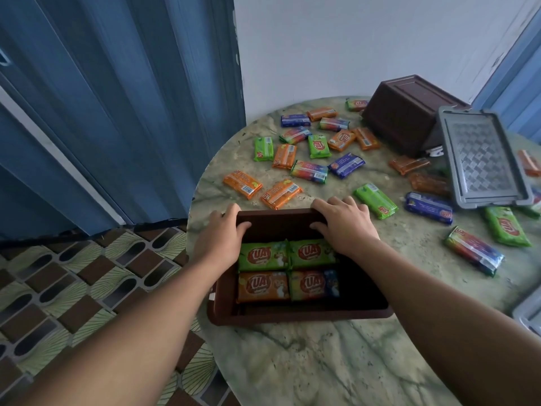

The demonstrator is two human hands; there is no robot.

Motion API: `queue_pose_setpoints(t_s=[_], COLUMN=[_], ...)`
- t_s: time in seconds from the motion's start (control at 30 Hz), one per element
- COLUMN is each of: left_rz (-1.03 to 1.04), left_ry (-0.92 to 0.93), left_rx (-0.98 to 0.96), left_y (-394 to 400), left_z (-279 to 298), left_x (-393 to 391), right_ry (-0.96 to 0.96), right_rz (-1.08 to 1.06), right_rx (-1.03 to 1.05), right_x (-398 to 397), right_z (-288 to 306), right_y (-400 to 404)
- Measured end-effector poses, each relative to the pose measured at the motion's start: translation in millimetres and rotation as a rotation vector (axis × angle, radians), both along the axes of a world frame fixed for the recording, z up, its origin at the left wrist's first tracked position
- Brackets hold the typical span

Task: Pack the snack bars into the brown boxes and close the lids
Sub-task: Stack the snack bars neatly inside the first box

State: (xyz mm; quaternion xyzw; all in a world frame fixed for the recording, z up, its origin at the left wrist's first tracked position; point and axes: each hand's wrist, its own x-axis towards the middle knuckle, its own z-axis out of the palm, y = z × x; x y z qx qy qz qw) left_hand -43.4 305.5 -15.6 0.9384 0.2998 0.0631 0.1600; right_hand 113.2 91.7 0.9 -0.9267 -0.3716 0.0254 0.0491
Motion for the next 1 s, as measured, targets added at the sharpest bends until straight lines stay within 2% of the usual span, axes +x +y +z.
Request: queue_pose_setpoints(t_s=[0.57, 1.0], left_rz=[-0.061, -0.115], left_ry=[-0.068, -0.09], left_rx=[0.008, 0.021], left_y=[84.5, 99.6], left_z=[-8.3, -9.9], left_x=[7.2, 23.0], right_ry=[0.006, -0.003], right_rz=[-0.008, -0.077], right_rx=[0.012, 0.005], right_x=[1.3, 3.4], right_z=[-1.2, -2.4], right_y=[75.8, 84.7])
